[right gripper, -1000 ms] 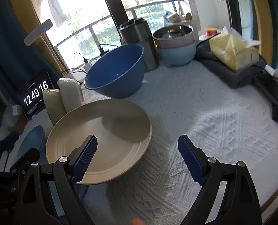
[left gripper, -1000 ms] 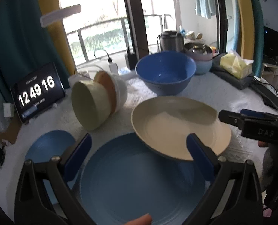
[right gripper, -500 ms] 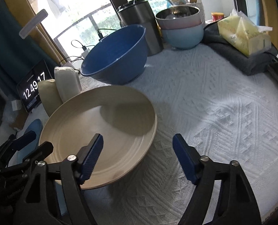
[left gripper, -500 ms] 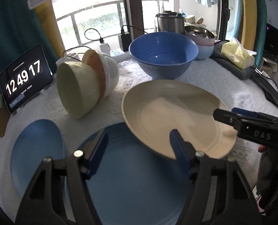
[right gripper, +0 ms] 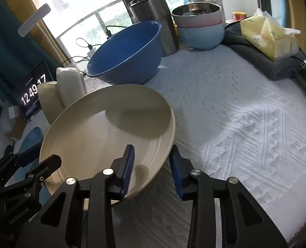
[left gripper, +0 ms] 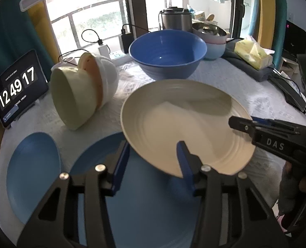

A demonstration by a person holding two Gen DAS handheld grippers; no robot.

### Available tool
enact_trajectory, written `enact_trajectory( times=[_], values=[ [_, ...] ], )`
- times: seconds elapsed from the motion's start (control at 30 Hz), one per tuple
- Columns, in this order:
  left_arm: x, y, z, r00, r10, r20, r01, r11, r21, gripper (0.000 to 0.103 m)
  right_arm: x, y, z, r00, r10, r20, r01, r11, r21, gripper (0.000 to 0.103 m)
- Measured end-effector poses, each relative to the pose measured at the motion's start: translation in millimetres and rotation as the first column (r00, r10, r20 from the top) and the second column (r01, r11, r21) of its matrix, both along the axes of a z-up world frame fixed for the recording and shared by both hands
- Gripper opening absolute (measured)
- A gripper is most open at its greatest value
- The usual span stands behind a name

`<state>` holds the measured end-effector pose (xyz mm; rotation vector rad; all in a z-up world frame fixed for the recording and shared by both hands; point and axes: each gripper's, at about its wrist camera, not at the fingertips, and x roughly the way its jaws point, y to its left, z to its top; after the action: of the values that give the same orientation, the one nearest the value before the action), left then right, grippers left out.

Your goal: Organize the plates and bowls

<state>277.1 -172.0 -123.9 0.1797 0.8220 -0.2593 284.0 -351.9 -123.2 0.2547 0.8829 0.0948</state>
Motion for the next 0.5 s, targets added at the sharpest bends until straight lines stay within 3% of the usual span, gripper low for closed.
enact_trajectory(
  times=[0.5],
  values=[
    [-22, 17, 7, 1.0, 0.006, 0.015, -0.006, 0.999, -0.046, 0.046, -19, 10, 14, 1.0, -0.015, 0.026, 0.016, 0.999, -0.036, 0.031]
  ],
)
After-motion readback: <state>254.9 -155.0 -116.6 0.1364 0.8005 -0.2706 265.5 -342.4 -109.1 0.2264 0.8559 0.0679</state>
